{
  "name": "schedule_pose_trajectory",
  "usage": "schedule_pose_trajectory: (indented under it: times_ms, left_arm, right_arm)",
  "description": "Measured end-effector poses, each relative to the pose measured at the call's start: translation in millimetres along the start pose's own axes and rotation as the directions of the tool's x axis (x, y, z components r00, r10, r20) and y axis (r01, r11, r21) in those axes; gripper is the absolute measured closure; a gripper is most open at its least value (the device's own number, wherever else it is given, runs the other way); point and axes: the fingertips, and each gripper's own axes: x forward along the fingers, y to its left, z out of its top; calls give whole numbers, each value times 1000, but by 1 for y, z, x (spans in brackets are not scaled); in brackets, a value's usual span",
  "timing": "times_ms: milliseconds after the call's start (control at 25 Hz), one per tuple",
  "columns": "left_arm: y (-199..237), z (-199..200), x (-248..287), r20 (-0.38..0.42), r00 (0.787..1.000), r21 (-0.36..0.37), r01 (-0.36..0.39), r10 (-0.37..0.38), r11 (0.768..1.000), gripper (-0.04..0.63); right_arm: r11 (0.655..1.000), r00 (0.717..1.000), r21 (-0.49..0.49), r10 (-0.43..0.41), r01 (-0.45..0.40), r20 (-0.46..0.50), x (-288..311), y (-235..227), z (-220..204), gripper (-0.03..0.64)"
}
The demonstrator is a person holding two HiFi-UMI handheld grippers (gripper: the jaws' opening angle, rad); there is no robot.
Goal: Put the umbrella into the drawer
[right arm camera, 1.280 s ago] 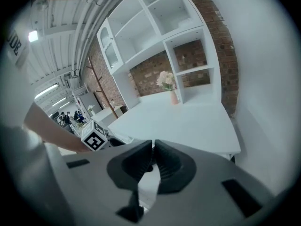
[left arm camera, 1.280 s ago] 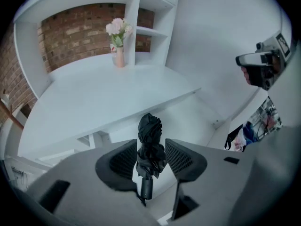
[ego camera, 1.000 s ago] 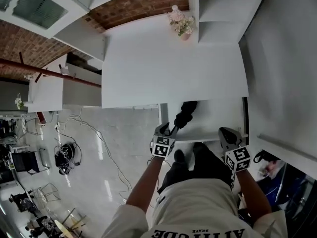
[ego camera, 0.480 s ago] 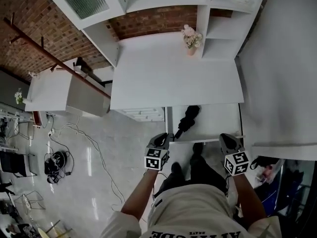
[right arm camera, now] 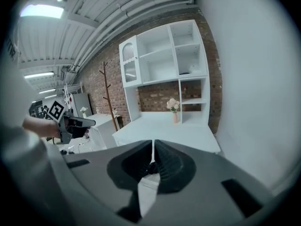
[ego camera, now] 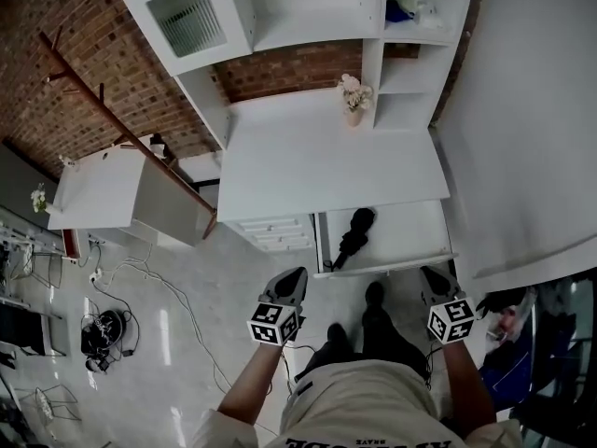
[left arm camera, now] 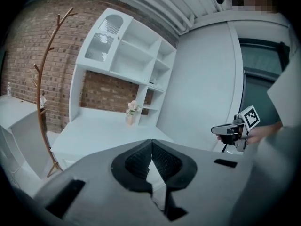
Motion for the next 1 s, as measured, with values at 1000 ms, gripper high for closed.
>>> schedule_pose_trajectory:
  times_ms: [1000]
  left_arm:
    - [-74,41,-22,122,992,52,-36,29,998,569]
  right_arm:
    - [995,992,-67,77,-71,102,-50,-42,32,583]
